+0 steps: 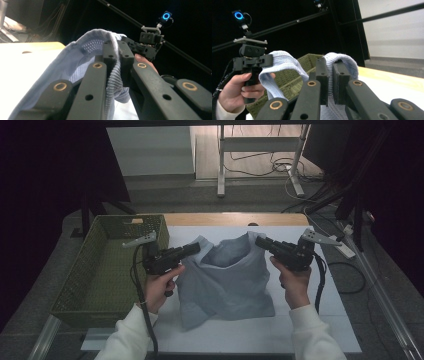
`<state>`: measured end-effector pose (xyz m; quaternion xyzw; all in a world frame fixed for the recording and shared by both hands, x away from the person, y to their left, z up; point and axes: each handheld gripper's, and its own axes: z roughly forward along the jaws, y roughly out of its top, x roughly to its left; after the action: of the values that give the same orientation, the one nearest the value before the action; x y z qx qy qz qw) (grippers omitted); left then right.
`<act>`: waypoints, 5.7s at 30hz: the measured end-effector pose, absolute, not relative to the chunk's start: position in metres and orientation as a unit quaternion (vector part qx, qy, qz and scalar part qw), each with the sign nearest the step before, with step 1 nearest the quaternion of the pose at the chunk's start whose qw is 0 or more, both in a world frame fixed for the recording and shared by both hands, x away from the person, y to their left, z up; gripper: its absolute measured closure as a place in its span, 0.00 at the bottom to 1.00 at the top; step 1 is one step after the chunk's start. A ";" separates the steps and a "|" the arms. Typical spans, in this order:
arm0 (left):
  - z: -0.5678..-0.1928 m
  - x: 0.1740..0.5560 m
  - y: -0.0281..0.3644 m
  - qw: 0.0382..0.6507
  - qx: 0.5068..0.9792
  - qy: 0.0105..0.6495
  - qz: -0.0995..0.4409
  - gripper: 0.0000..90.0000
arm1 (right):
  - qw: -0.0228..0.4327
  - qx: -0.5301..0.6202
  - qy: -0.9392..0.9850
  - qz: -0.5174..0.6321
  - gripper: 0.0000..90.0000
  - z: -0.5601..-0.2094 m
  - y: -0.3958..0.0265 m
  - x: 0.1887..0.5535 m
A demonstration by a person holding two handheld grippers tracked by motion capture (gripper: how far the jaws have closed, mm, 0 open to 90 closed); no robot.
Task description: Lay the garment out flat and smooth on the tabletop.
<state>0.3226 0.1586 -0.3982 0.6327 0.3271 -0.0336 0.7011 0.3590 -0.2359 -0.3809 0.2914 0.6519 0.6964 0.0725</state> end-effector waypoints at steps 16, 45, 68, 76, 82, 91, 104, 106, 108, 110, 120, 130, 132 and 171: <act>-0.372 0.315 0.162 0.726 0.617 0.303 -0.021 0.96 | 0.090 0.256 0.629 0.729 0.94 -0.350 -0.240 0.340; -0.337 0.312 0.160 0.739 0.613 0.281 -0.008 0.96 | 0.121 0.234 0.627 0.733 0.94 -0.315 -0.237 0.325; -0.347 0.259 0.162 0.741 0.618 0.262 -0.020 0.96 | 0.138 0.187 0.633 0.739 0.94 -0.304 -0.245 0.252; -0.368 0.289 0.155 0.721 0.626 0.296 -0.024 0.96 | 0.163 0.221 0.656 0.703 0.94 -0.322 -0.249 0.269; -0.385 0.319 0.141 0.686 0.653 0.321 -0.007 0.96 | 0.147 0.280 0.660 0.682 0.94 -0.353 -0.253 0.308; -0.394 0.348 0.137 0.671 0.652 0.353 0.009 0.95 | 0.149 0.312 0.666 0.661 0.94 -0.365 -0.246 0.344; -0.409 0.380 0.130 0.596 0.666 0.447 0.027 0.35 | 0.159 0.388 0.690 0.590 0.42 -0.387 -0.236 0.382; -0.413 0.380 0.129 0.592 0.670 0.447 0.021 0.30 | 0.156 0.387 0.697 0.584 0.39 -0.391 -0.234 0.381; -0.415 0.380 0.130 0.589 0.669 0.452 0.025 0.26 | 0.159 0.386 0.694 0.586 0.37 -0.394 -0.233 0.379; -0.416 0.381 0.133 0.597 0.667 0.446 0.012 0.28 | 0.142 0.383 0.694 0.593 0.40 -0.395 -0.235 0.381; -0.412 0.377 0.139 0.609 0.661 0.438 0.017 0.25 | 0.107 0.418 0.707 0.559 0.44 -0.403 -0.239 0.391; -0.414 0.372 0.142 0.614 0.662 0.430 0.010 0.27 | 0.082 0.440 0.722 0.528 0.31 -0.412 -0.248 0.399; -0.414 0.370 0.142 0.613 0.664 0.428 0.011 0.28 | 0.088 0.432 0.722 0.533 0.31 -0.411 -0.248 0.397; -0.443 0.314 0.148 0.571 0.730 0.376 0.014 0.31 | 0.103 0.357 0.758 0.536 0.32 -0.443 -0.241 0.327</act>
<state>0.3145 0.1479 -0.4431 0.7300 0.3759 0.0139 0.5706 0.3271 -0.2413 -0.4429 0.3571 0.7579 0.5362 0.1029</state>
